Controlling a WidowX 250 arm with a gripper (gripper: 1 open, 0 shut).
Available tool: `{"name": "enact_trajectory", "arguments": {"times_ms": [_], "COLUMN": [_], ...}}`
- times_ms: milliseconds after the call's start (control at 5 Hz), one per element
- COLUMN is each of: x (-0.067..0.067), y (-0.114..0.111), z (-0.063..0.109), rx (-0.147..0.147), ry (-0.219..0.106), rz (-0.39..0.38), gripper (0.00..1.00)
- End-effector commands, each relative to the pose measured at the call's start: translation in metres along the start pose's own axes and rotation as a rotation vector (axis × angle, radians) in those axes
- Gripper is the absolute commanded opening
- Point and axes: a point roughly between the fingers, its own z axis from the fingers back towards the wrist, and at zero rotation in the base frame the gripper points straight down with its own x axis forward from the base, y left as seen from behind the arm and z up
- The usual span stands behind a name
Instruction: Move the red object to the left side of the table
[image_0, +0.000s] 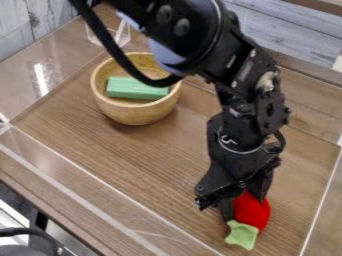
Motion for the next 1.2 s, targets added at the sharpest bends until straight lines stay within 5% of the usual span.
{"name": "enact_trajectory", "arguments": {"times_ms": [0, 200, 600, 1000], "x": [0.008, 0.022, 0.022, 0.042], "y": [0.003, 0.007, 0.011, 0.013], "z": [0.008, 0.015, 0.019, 0.033], "rx": [-0.005, -0.022, -0.053, -0.066], "ry": [-0.009, -0.017, -0.014, -0.004], "rz": [-0.004, 0.009, 0.110, 0.103], "gripper": [0.00, 0.00, 0.00, 0.00]}}
